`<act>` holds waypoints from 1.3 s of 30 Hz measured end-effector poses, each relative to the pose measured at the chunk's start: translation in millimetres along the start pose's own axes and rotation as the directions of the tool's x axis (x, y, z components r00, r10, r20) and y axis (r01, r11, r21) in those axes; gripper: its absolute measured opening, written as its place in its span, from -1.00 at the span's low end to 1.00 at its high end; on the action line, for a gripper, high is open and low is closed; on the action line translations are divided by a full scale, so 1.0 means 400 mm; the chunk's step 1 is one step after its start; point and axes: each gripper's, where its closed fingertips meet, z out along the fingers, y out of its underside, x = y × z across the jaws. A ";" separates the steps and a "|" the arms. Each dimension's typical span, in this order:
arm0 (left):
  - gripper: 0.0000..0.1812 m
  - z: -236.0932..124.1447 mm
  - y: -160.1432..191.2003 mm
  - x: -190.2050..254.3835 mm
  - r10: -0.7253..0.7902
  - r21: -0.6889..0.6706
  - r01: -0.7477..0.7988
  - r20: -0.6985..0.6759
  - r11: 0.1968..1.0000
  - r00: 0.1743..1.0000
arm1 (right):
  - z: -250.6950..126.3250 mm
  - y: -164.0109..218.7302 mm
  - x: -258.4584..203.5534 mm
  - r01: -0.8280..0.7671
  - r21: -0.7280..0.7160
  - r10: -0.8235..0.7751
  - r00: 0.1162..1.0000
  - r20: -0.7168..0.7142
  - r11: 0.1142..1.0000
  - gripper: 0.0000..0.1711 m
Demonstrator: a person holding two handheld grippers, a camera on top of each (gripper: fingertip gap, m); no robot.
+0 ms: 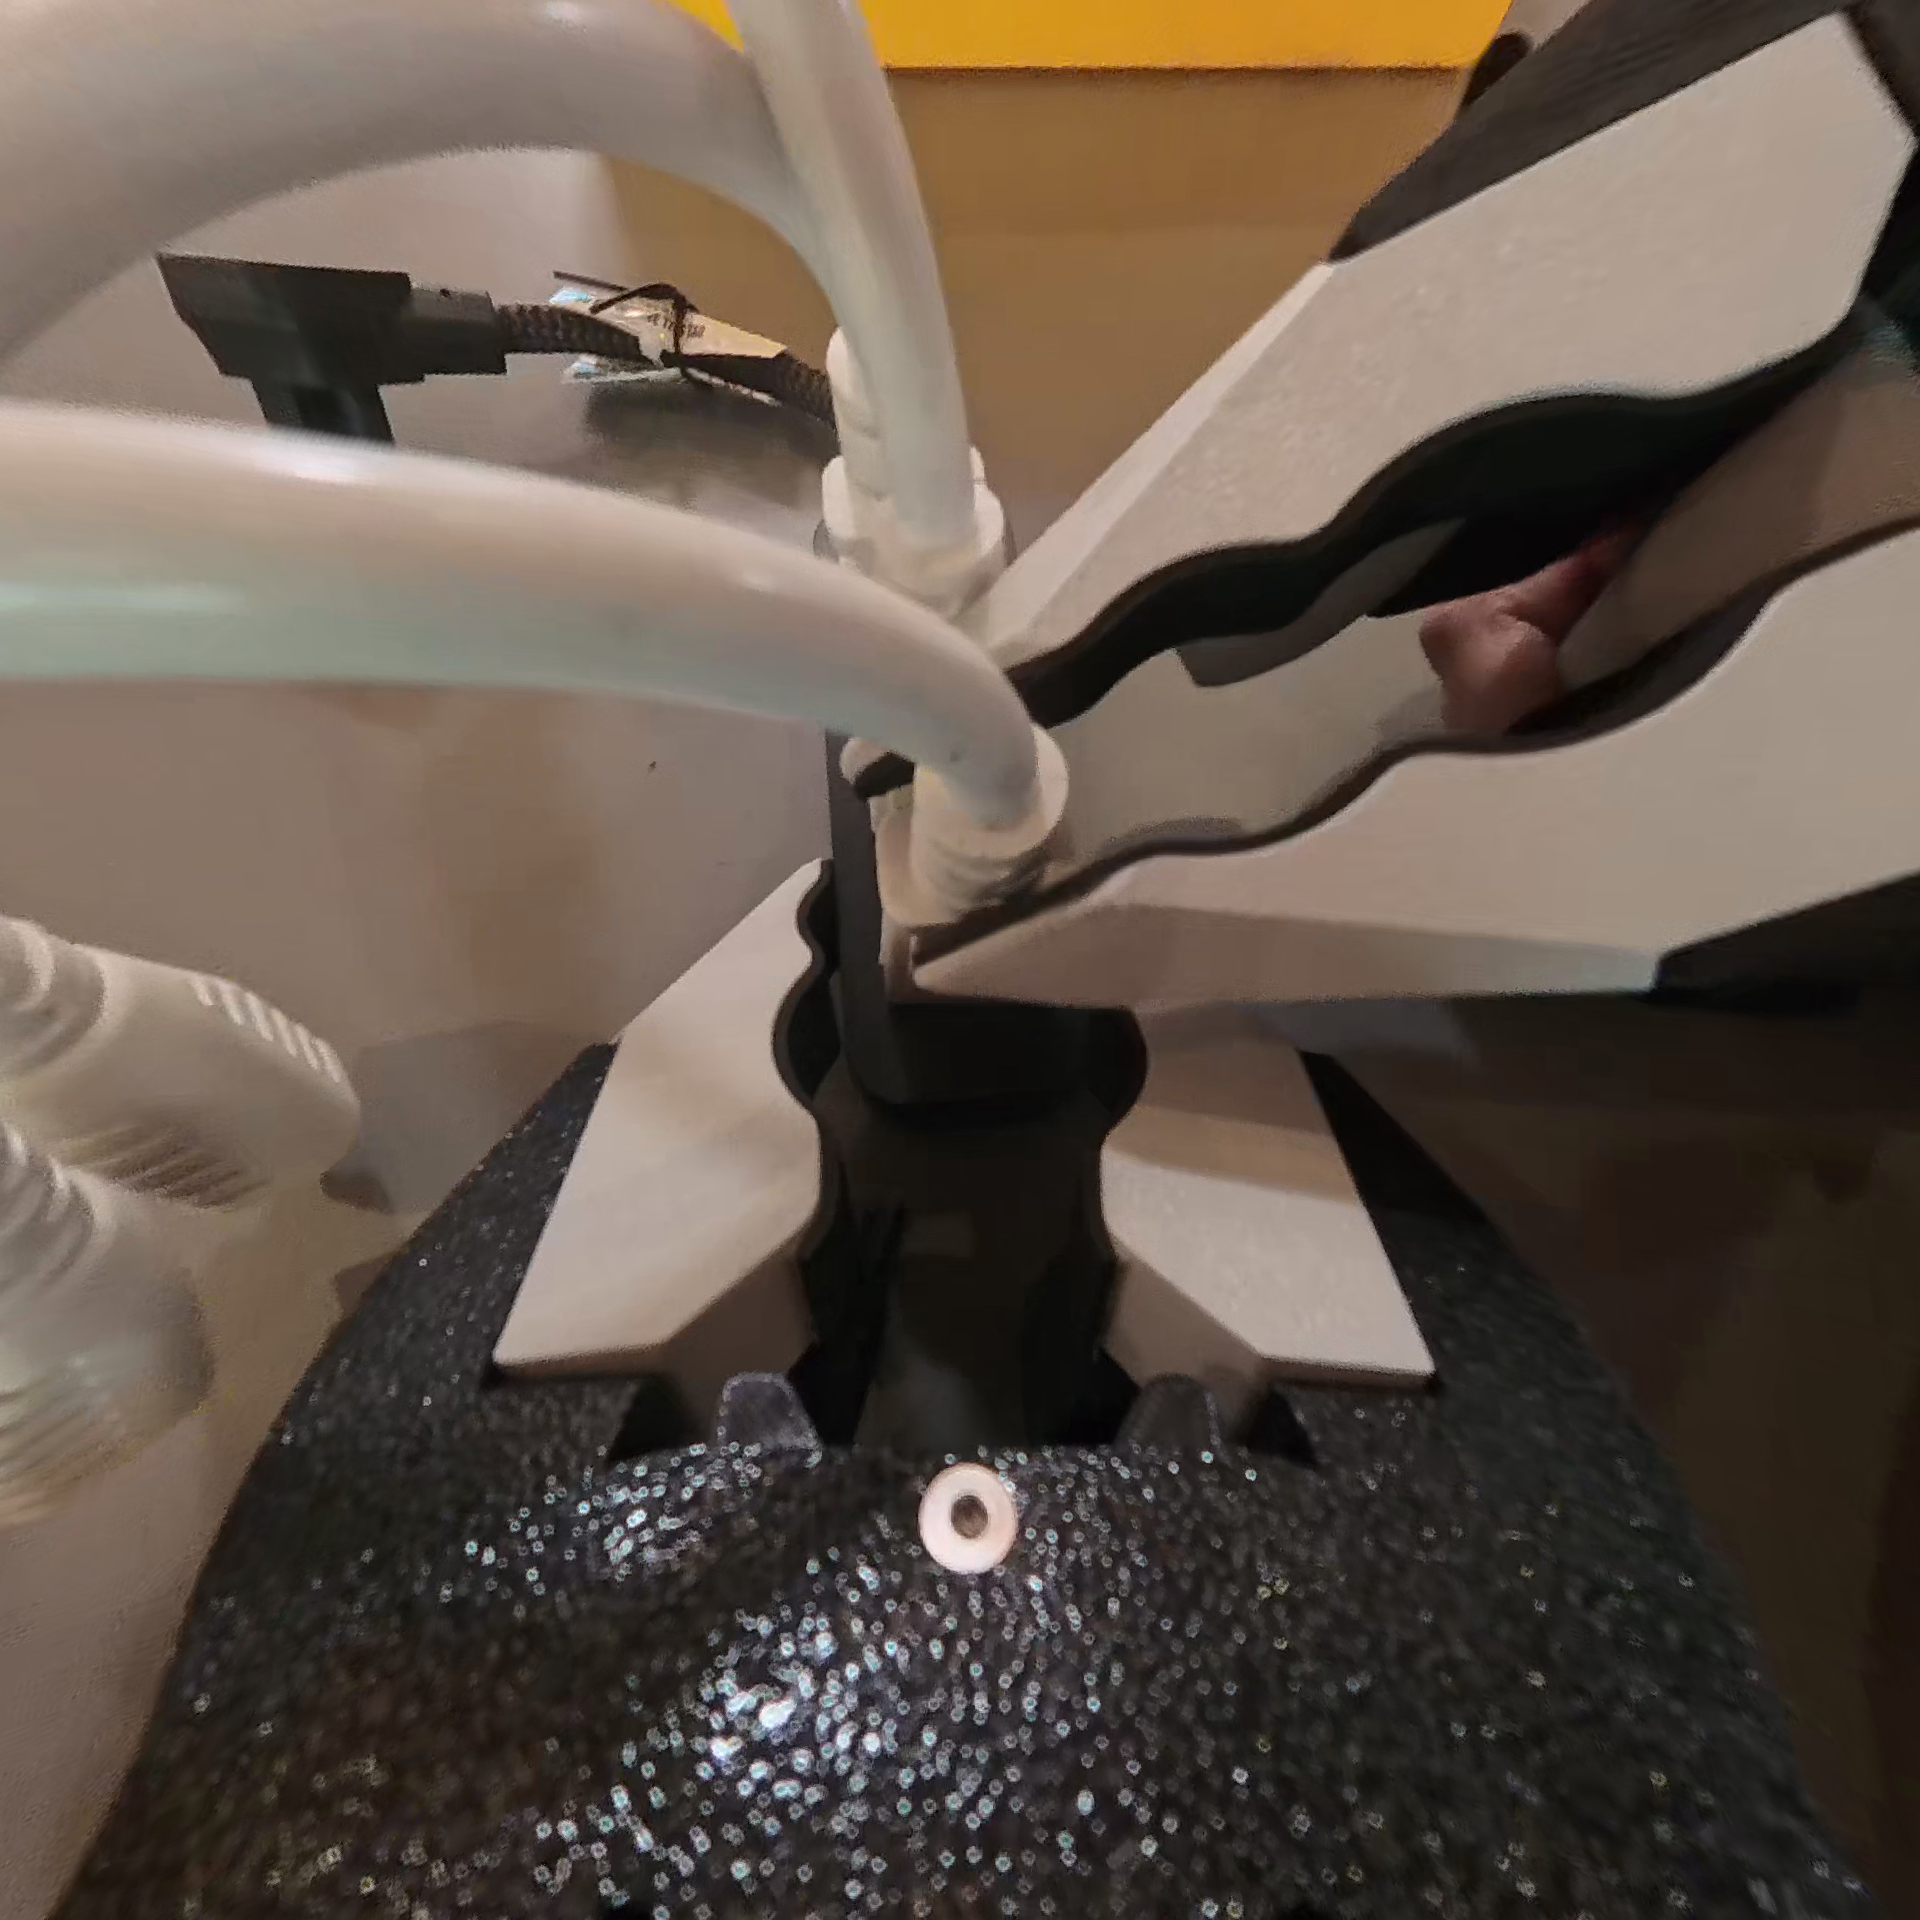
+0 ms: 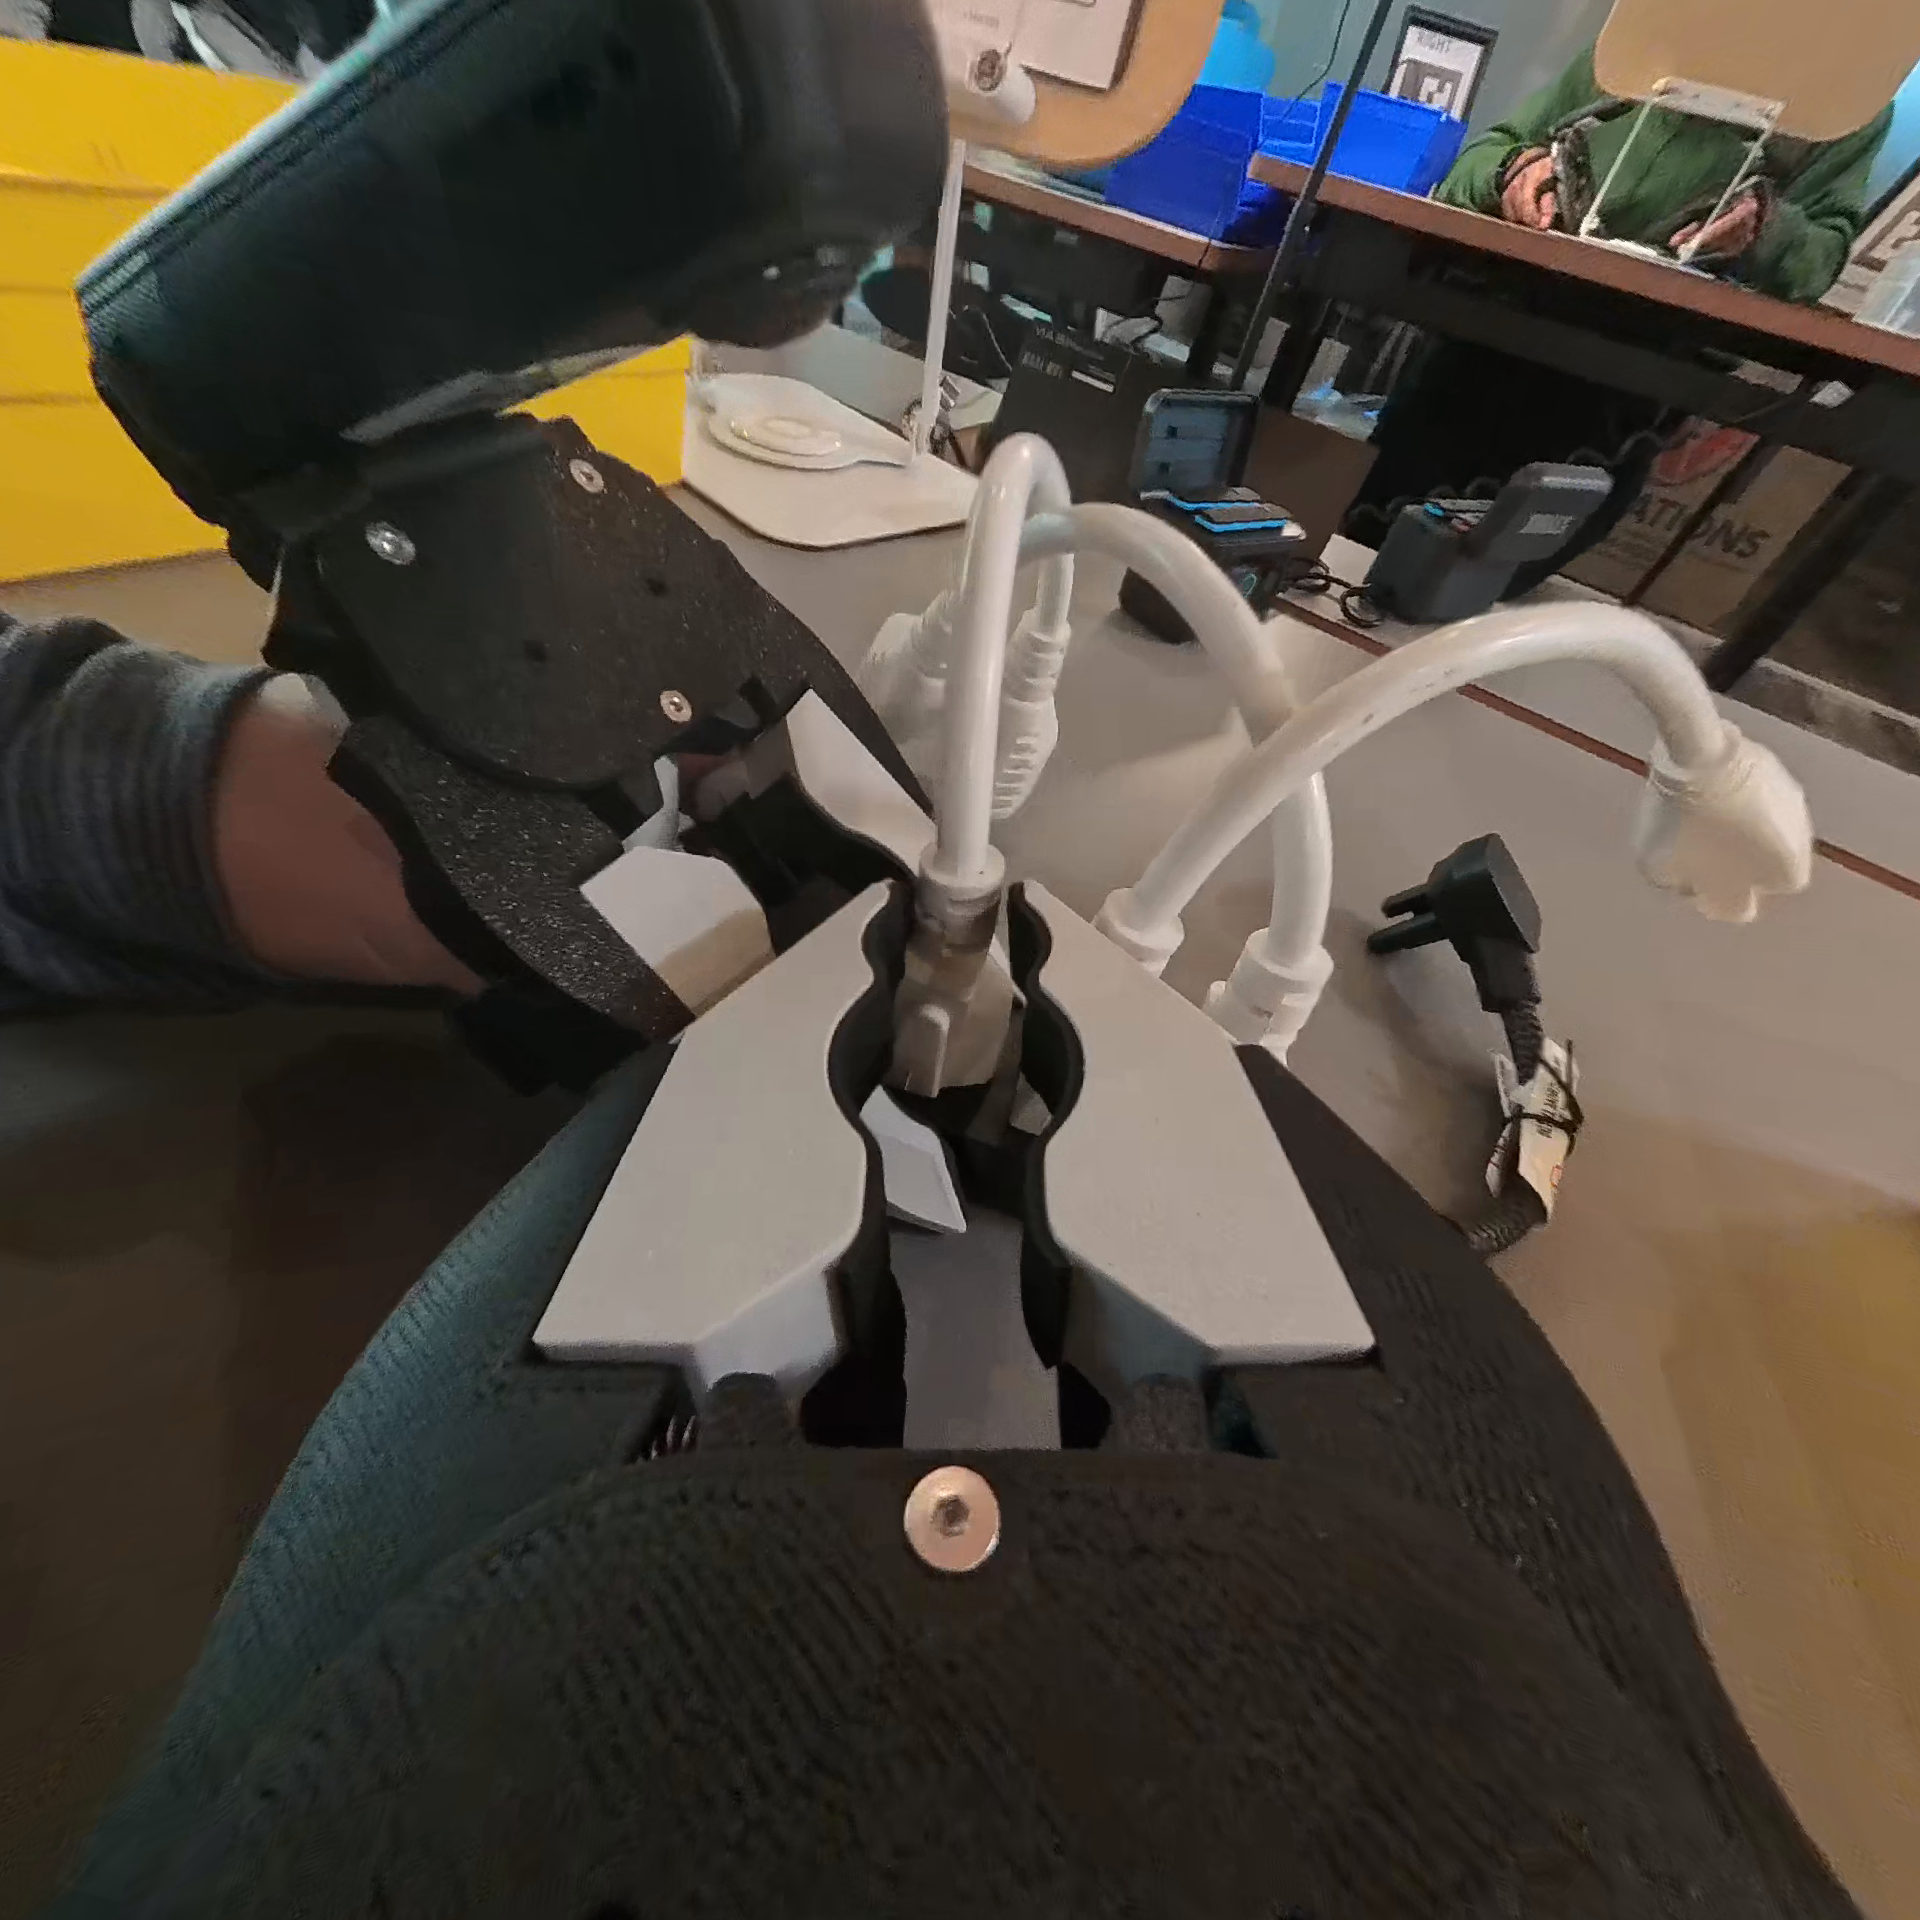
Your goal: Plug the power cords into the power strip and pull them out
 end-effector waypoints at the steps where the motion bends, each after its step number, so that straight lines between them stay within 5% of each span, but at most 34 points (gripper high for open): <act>1: -0.51 0.000 0.000 -0.001 -0.001 0.000 0.001 0.002 1.000 1.000 | 0.002 0.002 -0.003 0.020 -0.012 -0.020 1.000 -0.015 1.000 -0.77; 7: -0.49 0.000 0.000 -0.002 -0.003 0.001 0.003 0.004 1.000 1.000 | 0.002 0.022 -0.002 -0.067 -0.074 0.065 0.998 -0.022 0.995 -0.79; 10: -0.51 0.000 0.000 -0.001 0.001 -0.001 -0.001 0.001 1.000 1.000 | 0.014 0.030 -0.001 0.017 -0.108 -0.025 0.997 -0.072 0.994 -0.81; 17: -0.51 -0.003 -0.004 -0.011 -0.044 0.014 0.044 0.001 0.999 0.999 | 0.018 0.015 0.002 -0.085 -0.059 0.085 0.996 -0.003 0.995 -0.85; 39: -0.51 -0.004 -0.007 -0.008 -0.058 0.024 0.058 -0.014 0.998 0.998 | 0.015 0.006 0.007 -0.022 -0.029 0.021 1.000 -0.023 0.999 -0.86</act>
